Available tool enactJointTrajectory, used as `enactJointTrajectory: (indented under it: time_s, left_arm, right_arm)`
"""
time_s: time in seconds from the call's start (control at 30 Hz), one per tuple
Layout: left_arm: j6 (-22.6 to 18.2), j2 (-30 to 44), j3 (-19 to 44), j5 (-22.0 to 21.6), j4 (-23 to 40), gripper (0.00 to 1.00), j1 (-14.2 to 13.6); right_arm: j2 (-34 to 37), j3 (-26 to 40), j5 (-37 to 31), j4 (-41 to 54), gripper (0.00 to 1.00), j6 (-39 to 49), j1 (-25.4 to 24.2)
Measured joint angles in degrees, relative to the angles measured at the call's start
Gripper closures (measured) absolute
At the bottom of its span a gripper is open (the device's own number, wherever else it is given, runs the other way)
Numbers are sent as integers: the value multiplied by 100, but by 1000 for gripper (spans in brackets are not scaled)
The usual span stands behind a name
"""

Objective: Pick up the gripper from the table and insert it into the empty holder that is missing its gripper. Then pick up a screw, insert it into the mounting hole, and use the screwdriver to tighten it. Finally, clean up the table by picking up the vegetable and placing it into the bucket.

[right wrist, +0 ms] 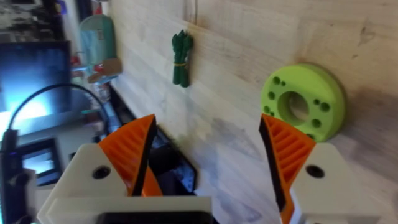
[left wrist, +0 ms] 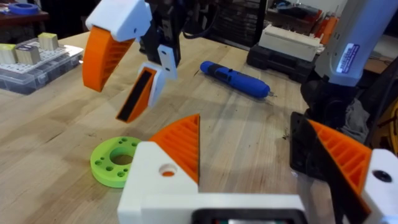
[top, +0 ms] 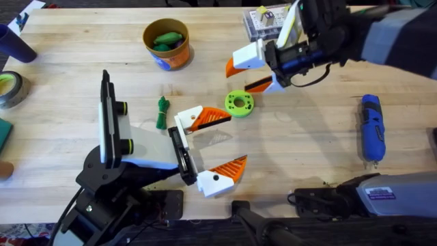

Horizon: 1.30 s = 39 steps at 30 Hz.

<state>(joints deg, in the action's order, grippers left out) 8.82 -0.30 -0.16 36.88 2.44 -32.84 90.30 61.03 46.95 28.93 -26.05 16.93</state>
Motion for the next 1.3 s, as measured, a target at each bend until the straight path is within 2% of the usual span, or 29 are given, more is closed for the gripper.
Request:
enactJointTrajectory:
  time_s: [0.13, 0.3, 0.47, 0.57, 0.63, 0.83, 1.07, 1.17, 1.3]
  left_arm:
    - [-26, 28, 43, -84, 59, 10, -2]
    - [-369, 28, 43, -546, 50, 10, -1]
    - [-571, 28, 43, -988, 48, 10, -1]
    - [-615, 28, 43, -1088, 50, 10, 0]
    - [-635, 28, 43, -1121, 50, 10, 0]
    - [-671, 28, 43, -1145, 50, 10, 0]
    - [-675, 28, 43, -1149, 53, 10, 0]
    - [-687, 28, 43, -1151, 53, 10, 0]
    - [-688, 28, 43, -1153, 53, 10, 0]
  right_arm:
    - [-74, 24, 181, 137, 17, 173, 16]
    - [-21, -10, 1499, -84, 17, 699, -25]
    - [-24, -10, 2165, 1084, 17, 1402, -24]
    - [-22, -24, 2137, 1956, 17, 2141, -23]
    - [-23, -30, 2031, 2185, 17, 2497, -20]
    - [147, -33, 2096, 1470, 17, 2948, 117]
    - [616, -56, 2327, -347, 25, 2015, 419]
    - [633, -62, 2384, -946, 102, 1459, 499]
    - [630, -59, 2445, -1118, 435, 941, 592]
